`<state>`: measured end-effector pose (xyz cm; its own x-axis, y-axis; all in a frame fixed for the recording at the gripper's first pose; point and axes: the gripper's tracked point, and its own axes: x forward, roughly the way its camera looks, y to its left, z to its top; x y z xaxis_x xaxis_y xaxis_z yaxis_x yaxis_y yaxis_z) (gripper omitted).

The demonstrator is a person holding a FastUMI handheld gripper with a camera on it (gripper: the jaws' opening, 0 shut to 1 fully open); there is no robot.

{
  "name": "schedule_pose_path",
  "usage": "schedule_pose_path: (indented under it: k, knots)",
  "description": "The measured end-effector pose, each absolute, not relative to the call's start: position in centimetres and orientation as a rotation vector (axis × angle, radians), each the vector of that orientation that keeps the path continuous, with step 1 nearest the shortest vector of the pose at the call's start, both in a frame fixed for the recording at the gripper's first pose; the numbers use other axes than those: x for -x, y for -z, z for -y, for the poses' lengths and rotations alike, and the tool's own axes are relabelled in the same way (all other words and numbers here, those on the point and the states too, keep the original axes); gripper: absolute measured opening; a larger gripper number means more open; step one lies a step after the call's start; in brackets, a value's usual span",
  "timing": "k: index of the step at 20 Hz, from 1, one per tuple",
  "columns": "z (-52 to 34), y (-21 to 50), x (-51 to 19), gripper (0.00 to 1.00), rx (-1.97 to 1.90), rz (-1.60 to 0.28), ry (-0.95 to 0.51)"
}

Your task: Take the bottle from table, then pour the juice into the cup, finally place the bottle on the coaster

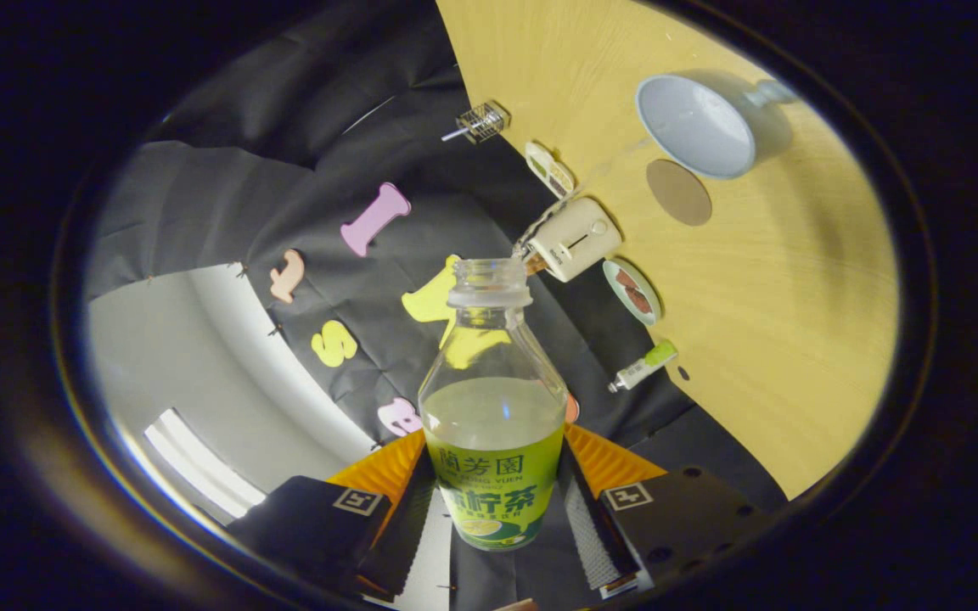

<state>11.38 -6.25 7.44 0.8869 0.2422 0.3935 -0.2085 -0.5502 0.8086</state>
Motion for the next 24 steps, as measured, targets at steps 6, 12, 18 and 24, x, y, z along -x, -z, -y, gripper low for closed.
schedule_pose_path:
  k: [6, 12, 18, 24]
  knots:
    - [6.7, -8.2, -11.7, 0.79, -2.106, -0.042, -0.610]
    - [7.8, -8.2, -11.2, 0.79, -2.148, -0.052, -0.601]
    - [8.0, -8.3, -11.4, 0.79, -2.175, -0.076, -0.618]
    - [8.3, -8.5, -11.4, 0.79, -2.197, -0.054, -0.660]
